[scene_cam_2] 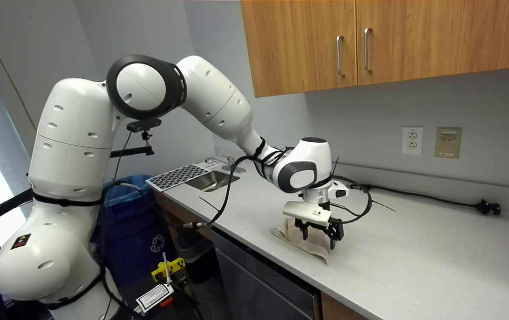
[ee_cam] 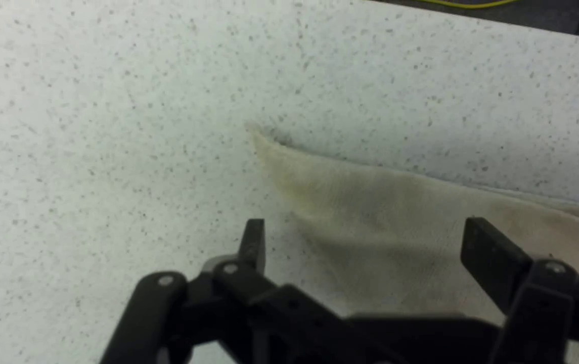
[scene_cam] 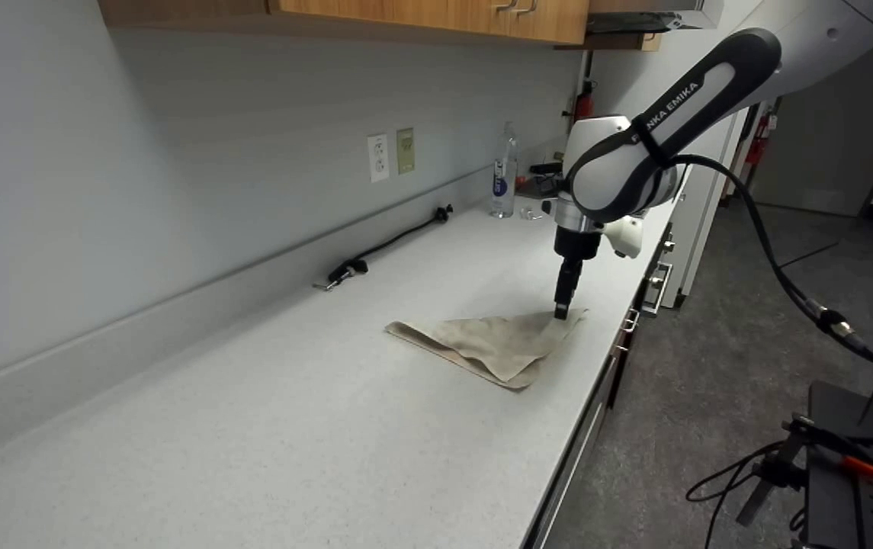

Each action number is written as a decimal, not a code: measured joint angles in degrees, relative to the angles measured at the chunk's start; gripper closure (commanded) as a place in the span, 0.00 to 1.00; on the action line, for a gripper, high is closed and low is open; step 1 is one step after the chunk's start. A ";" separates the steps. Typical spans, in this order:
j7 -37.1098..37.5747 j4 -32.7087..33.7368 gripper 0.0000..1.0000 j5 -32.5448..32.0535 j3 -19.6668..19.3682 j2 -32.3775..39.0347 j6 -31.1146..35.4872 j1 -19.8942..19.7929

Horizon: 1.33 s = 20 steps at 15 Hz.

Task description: Fold the cloth into a triangle

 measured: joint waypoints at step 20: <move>0.52 0.25 0.81 -2.57 -0.58 3.21 3.28 -1.42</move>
